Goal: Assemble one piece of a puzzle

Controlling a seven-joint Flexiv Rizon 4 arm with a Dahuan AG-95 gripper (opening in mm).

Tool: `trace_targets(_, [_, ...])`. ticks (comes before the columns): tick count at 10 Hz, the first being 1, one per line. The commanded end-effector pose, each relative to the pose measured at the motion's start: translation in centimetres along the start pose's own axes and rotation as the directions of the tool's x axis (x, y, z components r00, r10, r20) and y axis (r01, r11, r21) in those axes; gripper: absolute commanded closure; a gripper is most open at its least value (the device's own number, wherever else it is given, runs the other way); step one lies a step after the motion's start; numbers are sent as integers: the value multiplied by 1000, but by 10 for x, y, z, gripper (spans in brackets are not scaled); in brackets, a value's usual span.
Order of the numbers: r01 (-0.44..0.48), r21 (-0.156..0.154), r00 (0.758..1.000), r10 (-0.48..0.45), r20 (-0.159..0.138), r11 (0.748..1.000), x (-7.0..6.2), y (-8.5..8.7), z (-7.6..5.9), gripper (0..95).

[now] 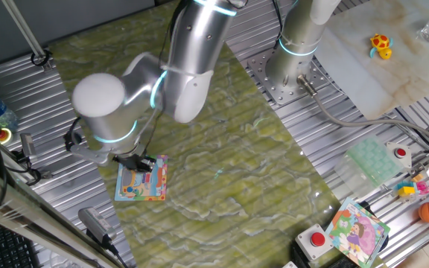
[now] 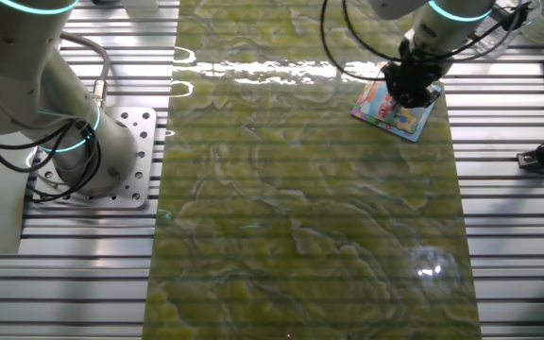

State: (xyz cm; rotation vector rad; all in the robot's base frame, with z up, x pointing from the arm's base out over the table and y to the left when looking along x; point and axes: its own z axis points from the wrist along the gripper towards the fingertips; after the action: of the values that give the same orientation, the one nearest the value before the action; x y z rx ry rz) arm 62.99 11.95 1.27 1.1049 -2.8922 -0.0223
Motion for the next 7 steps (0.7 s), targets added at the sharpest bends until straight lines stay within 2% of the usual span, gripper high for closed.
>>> trace_targets(1, [10, 13, 1000, -10, 5, 1000, 4, 0, 21, 950])
trace_targets(3, [23, 21, 1000, -23, -3, 1000, 4, -1, 18, 950])
trace_targets(5, [23, 9, 1000, -23, -15, 1000, -5, 2, -4, 950])
trace_targets(7, [30, -10, 999, -31, -12, 999, -5, 4, -14, 950])
